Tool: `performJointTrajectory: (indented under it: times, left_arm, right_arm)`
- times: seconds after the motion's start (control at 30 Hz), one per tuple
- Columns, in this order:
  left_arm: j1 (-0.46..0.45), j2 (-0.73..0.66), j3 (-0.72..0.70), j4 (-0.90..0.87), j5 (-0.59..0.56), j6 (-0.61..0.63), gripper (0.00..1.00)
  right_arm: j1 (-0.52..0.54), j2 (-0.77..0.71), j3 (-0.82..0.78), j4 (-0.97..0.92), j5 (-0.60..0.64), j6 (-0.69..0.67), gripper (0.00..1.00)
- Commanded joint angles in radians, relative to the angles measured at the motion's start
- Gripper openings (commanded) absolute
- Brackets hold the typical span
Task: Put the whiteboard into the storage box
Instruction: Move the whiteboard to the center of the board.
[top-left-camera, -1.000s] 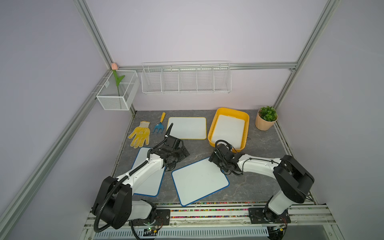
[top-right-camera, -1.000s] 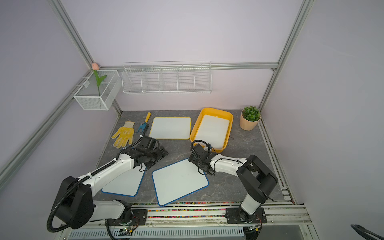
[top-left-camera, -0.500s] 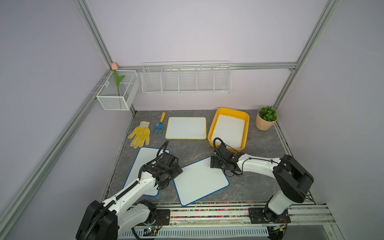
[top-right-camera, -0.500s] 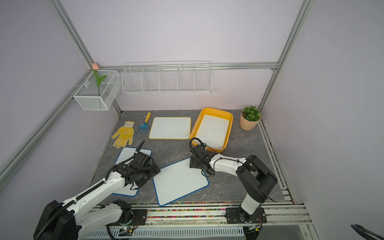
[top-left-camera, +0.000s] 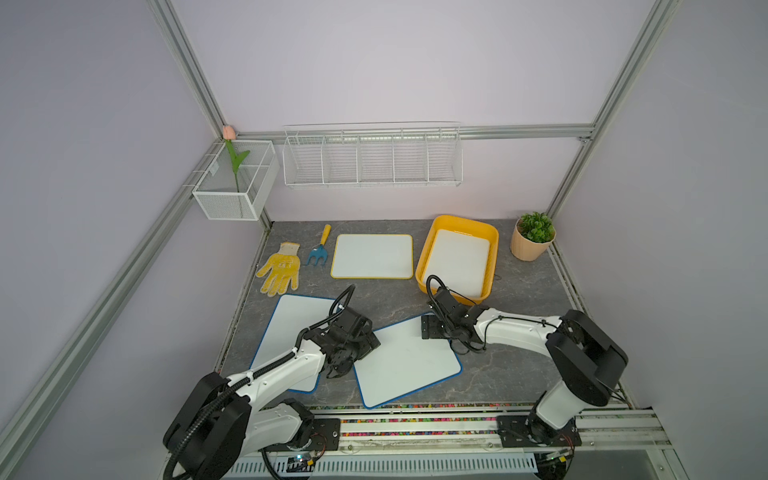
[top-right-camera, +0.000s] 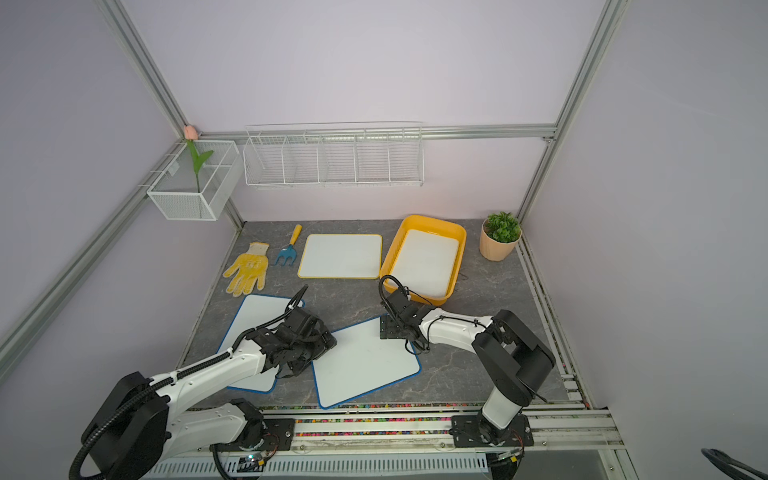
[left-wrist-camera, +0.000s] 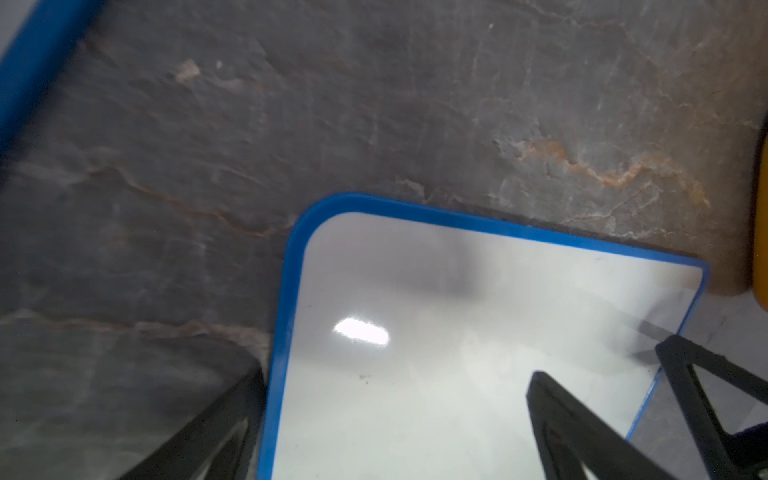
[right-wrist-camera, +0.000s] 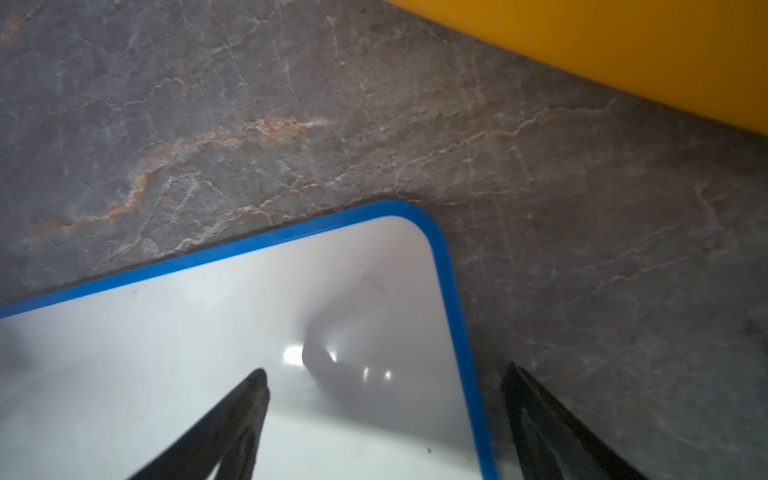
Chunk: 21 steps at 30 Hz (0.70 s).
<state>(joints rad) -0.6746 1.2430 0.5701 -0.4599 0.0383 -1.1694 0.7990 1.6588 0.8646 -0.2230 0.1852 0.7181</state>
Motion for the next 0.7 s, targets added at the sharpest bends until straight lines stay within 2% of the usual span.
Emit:
performJointTrajectory:
  times: [0.0, 0.17, 0.43, 0.67]
  left_arm:
    - [-0.001, 0.088, 0.051, 0.034, 0.010, 0.021, 0.99]
    - [0.035, 0.192, 0.173, -0.020, -0.011, 0.093, 0.99]
    - [0.156, 0.289, 0.292, -0.010, 0.027, 0.230, 0.99]
    - [0.165, 0.328, 0.368, -0.042, 0.037, 0.274, 0.99]
  right_arm:
    - [0.011, 0.063, -0.038, 0.005, -0.082, 0.045, 0.91]
    - [0.035, 0.066, -0.032, 0.001, -0.087, 0.072, 0.92]
    - [0.086, 0.092, 0.001, -0.015, -0.033, 0.148, 0.92]
    - [0.120, 0.109, 0.057, -0.007, 0.016, 0.165, 0.91]
